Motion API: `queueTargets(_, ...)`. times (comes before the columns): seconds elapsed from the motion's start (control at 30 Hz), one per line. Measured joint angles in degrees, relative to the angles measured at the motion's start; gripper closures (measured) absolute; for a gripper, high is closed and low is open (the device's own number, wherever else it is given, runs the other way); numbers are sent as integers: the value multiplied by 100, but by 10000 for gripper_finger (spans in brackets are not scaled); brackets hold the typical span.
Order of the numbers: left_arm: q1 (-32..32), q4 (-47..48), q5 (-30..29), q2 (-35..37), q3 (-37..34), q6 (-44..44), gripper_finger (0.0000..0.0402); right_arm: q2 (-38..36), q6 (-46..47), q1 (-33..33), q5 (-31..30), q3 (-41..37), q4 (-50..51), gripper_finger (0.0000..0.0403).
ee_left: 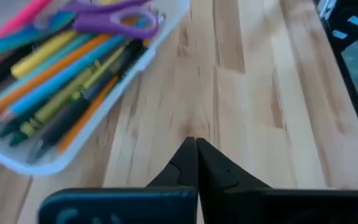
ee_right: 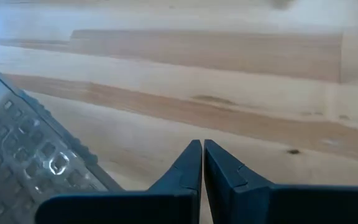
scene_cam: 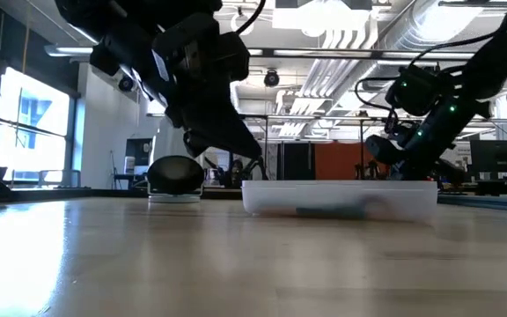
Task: Pick & place school supplies into a supply box
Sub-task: Close the supply box
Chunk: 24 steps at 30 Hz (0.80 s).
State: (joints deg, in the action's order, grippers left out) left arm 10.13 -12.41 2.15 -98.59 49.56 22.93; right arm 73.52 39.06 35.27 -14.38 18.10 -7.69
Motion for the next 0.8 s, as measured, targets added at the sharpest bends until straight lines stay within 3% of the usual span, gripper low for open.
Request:
queueTargets(0.13, -4, -73, -140, 0, 0, -201, 388, 2, 133, 0, 4, -257, -216, 403)
queueTargets(0.33, -7, -74, -344, 0, 0, -341, 370, 2, 141, 2, 272, -617, -735, 403)
queueTargets(0.57, -20, -235, -375, -252, 17, -363, 390, 3, 342, 0, 426, -1055, -1667, 403)
queueTargets(0.8, -141, -105, -227, -361, -9, -380, 378, 4, 165, 2, 984, -1280, -2105, 403)
